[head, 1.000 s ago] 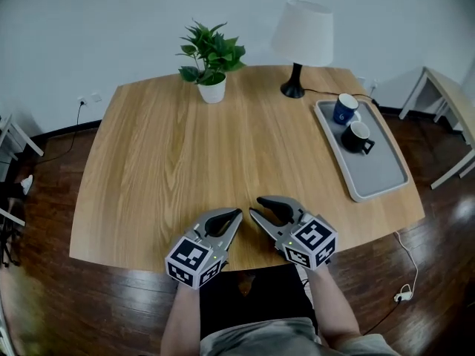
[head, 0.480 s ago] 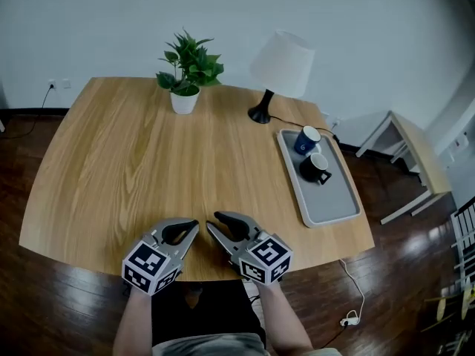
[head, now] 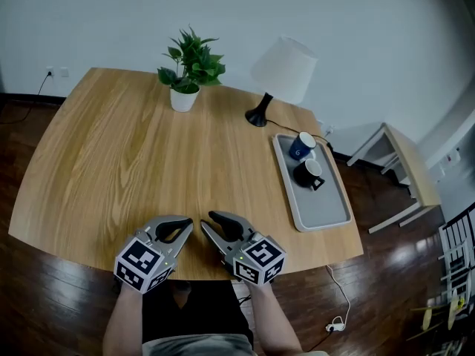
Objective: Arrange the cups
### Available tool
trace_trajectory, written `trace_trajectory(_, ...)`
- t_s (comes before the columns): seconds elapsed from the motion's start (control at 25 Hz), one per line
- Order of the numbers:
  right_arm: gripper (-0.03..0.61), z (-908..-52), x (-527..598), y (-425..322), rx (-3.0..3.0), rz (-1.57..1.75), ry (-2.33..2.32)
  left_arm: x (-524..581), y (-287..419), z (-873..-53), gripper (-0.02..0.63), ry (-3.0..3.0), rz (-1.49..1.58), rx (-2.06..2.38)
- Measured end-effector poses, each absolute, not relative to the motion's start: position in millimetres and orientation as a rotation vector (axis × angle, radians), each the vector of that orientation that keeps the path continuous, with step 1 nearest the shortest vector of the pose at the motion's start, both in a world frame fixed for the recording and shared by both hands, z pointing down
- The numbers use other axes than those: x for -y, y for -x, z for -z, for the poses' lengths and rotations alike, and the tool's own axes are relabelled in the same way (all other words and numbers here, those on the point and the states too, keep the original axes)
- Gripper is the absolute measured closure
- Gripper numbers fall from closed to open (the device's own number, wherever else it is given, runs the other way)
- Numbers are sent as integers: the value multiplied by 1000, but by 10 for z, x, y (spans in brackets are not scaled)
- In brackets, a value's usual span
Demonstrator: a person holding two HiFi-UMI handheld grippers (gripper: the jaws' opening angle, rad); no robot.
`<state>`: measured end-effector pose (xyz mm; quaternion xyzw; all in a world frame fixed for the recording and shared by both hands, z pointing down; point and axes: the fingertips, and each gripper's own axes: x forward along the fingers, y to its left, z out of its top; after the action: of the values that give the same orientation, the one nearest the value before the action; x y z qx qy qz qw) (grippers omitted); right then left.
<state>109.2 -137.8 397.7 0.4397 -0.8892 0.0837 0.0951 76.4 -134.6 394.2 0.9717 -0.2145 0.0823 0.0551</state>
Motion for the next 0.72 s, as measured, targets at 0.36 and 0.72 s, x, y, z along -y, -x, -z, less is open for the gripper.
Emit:
trace_trajectory(0.36,469,-3962,1379,-1101,2640,-241,-1308,1366,-769,-3947,604,-2942,-255,664)
trace_trajectory(0.72,469,-3953,1378,-1102,2641,-238,-1307,1369,-772,-3945,604,-2940,-257,667)
